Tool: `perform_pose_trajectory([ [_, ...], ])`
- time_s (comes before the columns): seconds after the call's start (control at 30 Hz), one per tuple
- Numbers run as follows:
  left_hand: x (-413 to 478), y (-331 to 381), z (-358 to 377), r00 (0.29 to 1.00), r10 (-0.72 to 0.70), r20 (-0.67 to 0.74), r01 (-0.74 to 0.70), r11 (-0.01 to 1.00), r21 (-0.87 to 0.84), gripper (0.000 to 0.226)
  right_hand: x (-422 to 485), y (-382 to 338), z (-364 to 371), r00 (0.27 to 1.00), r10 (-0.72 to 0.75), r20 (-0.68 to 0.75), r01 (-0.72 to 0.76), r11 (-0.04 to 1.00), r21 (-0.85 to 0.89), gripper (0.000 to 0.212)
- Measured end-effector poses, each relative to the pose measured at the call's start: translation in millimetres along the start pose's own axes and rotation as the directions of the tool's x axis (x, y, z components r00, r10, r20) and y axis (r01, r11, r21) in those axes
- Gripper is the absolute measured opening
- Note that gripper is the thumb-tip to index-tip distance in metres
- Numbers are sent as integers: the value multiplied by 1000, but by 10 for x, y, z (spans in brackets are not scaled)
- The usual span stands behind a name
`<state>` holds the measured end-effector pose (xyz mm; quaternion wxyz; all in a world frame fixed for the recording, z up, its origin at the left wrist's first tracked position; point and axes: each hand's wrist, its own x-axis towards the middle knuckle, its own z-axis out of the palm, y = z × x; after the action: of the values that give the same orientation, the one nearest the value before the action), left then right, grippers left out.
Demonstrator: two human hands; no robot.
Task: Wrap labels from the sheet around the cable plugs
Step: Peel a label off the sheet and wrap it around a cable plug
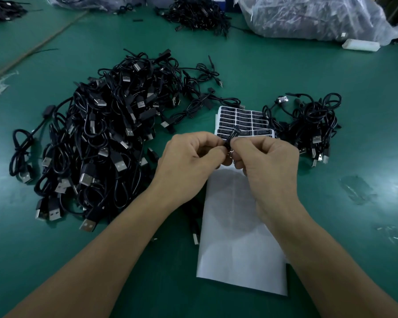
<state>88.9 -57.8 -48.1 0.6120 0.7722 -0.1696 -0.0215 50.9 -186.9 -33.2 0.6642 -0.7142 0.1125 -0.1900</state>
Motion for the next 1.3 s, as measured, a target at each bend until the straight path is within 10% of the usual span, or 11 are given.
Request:
perform_pose_trajectory([
  [1.3, 15, -56, -8, 996, 82, 40, -78, 993, -89, 15, -2, -72, 7, 995, 94, -36, -87, 983, 162, 26],
])
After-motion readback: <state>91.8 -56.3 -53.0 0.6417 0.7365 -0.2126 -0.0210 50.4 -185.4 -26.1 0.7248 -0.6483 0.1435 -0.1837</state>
